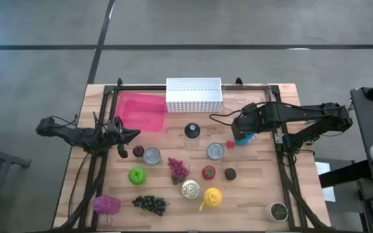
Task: Pick & Place Food Item
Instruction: Put the blue water bottle into the transparent bin
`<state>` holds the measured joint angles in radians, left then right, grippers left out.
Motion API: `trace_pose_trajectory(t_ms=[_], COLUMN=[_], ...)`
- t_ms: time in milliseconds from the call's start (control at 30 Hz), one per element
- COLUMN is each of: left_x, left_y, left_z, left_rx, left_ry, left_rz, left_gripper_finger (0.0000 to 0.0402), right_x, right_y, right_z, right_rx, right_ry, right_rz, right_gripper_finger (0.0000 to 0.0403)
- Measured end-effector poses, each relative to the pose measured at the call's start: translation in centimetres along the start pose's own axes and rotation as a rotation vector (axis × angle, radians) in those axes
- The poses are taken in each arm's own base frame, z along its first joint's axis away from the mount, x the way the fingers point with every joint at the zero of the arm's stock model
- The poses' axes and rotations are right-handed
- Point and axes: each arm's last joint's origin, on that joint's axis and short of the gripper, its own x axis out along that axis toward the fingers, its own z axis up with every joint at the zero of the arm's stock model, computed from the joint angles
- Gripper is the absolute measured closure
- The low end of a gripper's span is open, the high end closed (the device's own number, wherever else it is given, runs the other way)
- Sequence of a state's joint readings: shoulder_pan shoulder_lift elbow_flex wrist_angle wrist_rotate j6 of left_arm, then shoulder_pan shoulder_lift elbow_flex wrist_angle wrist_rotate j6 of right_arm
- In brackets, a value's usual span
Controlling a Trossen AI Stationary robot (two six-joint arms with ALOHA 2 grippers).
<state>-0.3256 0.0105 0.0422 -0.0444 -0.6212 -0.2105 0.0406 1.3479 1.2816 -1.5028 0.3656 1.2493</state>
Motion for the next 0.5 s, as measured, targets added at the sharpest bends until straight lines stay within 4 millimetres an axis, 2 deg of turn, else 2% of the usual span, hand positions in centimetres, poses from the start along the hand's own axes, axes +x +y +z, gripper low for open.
trace_pose_trajectory(t_ms=[500], left_x=[0.0], left_y=[0.0], left_z=[0.0], left_rx=[0.0], left_ry=[0.0], left_rz=[0.0], left_gripper_finger=[0.0396], right_x=[-0.57], right_y=[-0.82], right_z=[-0.1], right_rx=[0.006], right_ry=[0.008], right_rz=[0.035], right_gripper_finger=[0.0339])
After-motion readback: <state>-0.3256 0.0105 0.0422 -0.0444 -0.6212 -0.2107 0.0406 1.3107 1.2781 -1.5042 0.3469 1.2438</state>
